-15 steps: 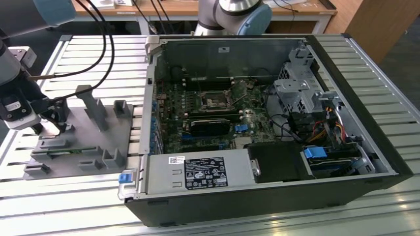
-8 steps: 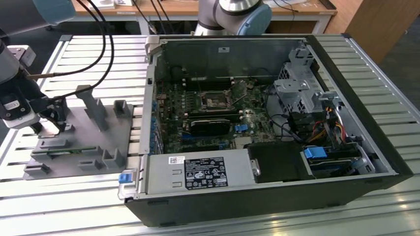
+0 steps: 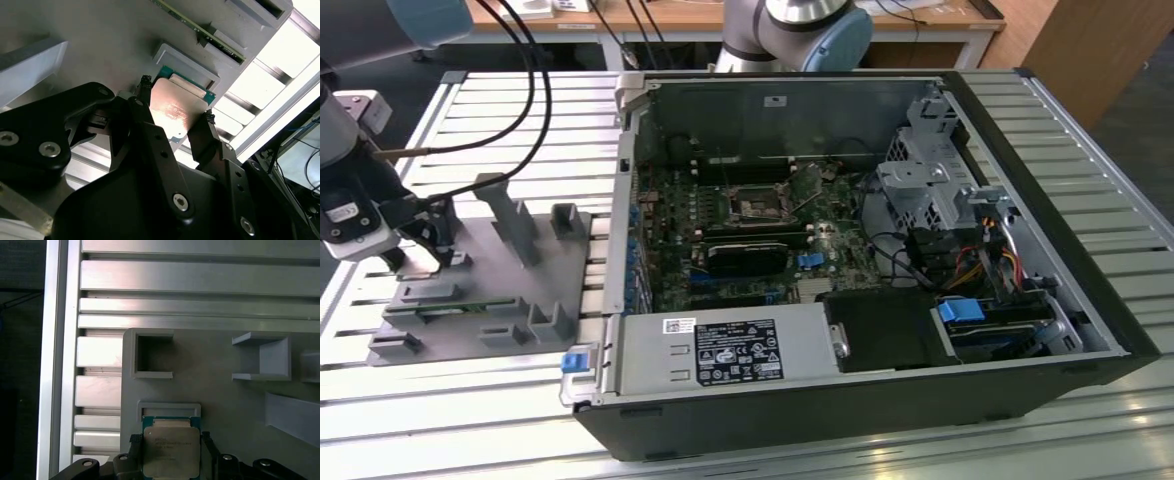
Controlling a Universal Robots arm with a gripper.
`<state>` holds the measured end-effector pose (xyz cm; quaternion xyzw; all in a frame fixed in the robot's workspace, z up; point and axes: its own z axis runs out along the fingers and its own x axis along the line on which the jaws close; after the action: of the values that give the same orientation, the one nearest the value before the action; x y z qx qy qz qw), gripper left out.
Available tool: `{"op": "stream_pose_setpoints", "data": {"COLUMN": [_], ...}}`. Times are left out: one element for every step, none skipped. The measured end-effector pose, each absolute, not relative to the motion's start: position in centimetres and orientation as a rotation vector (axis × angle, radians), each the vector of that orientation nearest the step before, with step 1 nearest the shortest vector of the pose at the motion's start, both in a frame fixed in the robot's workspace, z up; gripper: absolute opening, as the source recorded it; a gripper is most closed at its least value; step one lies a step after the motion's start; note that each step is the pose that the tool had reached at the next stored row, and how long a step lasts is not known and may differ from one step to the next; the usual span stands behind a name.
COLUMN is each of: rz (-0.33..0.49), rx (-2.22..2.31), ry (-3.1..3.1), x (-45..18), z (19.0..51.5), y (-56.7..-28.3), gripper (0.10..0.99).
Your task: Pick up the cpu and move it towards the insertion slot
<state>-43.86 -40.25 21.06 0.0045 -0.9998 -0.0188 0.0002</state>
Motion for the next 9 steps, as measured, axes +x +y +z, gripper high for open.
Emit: {"op": "stream_pose_setpoints", "data": {"rz": [-0.059, -0.059, -0.059, -0.059, -0.059, -0.059, -0.059, -0.059, -0.059], "rx": [0.014, 0.014, 0.014, 0.014, 0.014, 0.014, 0.014, 0.014, 0.014], "ry": [-3.140, -3.140, -3.140, -3.140, -3.140, -3.140, -3.140, -3.140, -3.140], "x": [-43.87, -43.87, -43.87, -43.87, -43.87, -43.86, -43.87, -43.86, -43.87], "z": [21.08, 21.11, 21.13, 21.16, 21.19, 21.22, 21.25, 21.27, 21.30], "y": [-40.25, -40.25, -40.25, -40.25, -40.25, -40.25, -40.25, -40.25, -40.25], "gripper": [0.541, 0.541, 0.541, 0.541, 0.541, 0.541, 0.541, 0.541, 0.541]}}
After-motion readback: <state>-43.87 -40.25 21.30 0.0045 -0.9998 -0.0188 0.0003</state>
